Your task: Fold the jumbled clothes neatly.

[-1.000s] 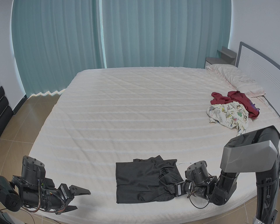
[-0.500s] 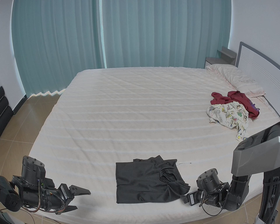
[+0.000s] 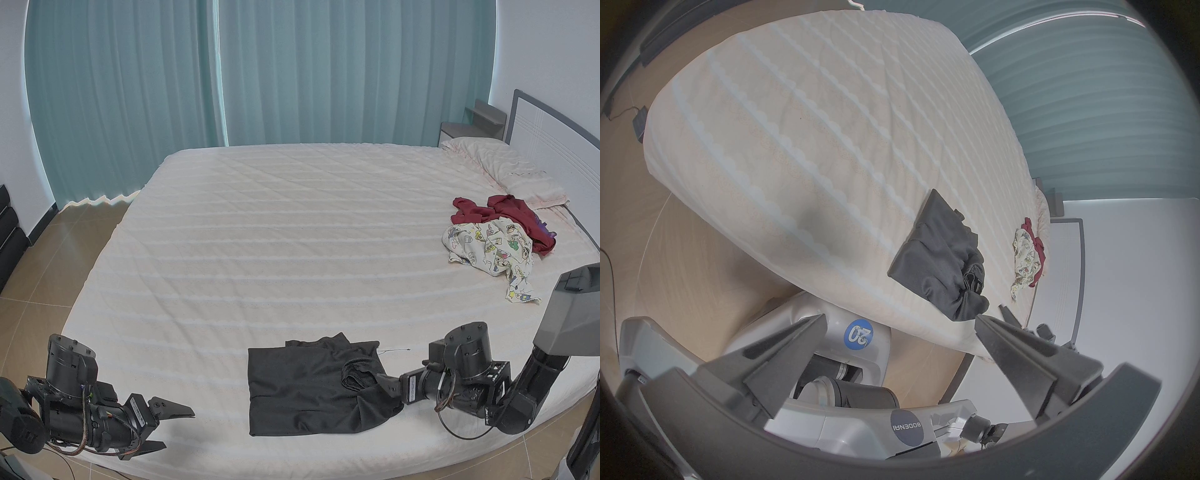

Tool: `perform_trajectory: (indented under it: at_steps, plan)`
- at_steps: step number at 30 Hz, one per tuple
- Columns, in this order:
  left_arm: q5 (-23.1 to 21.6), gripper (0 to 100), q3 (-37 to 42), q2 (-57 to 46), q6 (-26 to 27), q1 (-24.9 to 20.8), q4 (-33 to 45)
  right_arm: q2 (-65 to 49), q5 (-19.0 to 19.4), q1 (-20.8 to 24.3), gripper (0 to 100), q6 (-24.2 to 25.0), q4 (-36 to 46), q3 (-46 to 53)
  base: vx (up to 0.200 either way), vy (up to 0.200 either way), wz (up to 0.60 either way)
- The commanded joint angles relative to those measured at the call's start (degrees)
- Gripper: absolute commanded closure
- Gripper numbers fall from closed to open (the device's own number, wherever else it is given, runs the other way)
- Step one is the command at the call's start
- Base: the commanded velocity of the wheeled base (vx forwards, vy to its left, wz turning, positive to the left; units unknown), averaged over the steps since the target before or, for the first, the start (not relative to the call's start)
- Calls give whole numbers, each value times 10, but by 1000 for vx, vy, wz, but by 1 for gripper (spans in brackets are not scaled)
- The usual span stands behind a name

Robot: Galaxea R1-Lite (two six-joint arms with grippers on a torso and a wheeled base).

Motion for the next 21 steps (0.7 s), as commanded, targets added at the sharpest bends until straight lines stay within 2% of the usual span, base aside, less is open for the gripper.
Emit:
perform_trajectory:
  at_steps: [1, 9, 13, 17, 21]
  plan:
    - [0, 0, -1, 0, 0, 0, 0, 10, 20, -15, 0, 53, 4, -66, 0, 0, 0]
    - [0, 0, 0, 0, 1, 1, 0, 121, 18, 7, 0, 53, 6, -133, 0, 0, 0]
    - [0, 0, 0, 1, 1, 0, 0, 164, 35, 5, 0, 3, 2, -170, 0, 0, 0]
    - [0, 0, 0, 1, 1, 0, 0, 167, 42, 5, 0, -2, 12, -180, 0, 0, 0]
    - [0, 0, 0, 1, 1, 0, 0, 172, 51, -8, 0, -28, 73, -236, 0, 0, 0]
